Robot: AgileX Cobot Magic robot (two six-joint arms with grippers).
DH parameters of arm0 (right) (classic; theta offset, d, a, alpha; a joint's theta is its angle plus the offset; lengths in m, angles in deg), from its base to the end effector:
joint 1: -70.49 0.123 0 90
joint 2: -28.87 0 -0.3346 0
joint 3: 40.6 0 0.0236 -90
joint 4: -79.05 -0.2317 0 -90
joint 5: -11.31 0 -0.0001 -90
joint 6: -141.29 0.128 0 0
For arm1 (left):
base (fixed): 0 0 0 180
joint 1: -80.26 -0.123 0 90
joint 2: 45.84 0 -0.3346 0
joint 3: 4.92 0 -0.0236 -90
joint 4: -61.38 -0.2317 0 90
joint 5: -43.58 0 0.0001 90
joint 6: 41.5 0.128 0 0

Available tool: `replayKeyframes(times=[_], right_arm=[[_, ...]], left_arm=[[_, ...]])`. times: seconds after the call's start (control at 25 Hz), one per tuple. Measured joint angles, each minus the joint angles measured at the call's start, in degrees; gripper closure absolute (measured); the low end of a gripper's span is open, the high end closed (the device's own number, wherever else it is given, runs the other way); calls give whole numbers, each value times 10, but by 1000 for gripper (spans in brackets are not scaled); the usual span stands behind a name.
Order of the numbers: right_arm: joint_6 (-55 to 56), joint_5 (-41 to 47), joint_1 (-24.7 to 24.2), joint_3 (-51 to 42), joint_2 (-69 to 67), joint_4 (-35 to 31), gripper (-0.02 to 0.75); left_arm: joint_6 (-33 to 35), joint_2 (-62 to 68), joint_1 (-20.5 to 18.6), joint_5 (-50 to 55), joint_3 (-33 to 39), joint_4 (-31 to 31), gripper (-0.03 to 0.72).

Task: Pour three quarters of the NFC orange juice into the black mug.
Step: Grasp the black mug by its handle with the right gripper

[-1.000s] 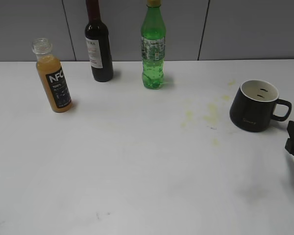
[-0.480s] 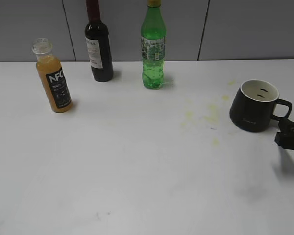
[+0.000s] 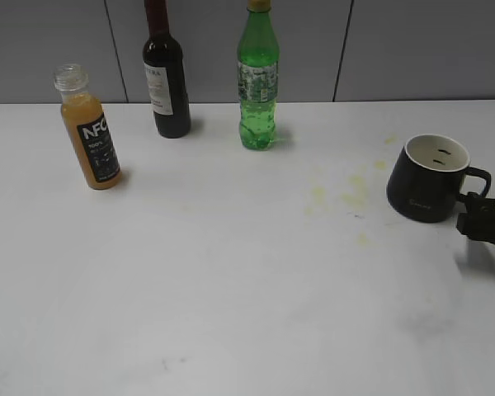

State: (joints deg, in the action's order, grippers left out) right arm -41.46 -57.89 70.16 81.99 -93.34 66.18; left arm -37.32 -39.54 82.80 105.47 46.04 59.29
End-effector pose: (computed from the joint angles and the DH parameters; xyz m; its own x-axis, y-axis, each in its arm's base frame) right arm 0.3202 -0.0285 0.1298 -0.3501 0.0342 -0.9361 0.2118 0.9763 -0.0435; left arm -0.0385 0.0058 0.2425 -0.4829 0.1115 -0.8685 0.0599 0.9937 0.0942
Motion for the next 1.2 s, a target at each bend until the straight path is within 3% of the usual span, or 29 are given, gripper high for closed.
replayKeyframes(times=[1.2], right_arm=[[0, -3, -23, 63, -33, 44, 146]], left_arm=[[0, 0, 0, 0, 0, 0, 452]])
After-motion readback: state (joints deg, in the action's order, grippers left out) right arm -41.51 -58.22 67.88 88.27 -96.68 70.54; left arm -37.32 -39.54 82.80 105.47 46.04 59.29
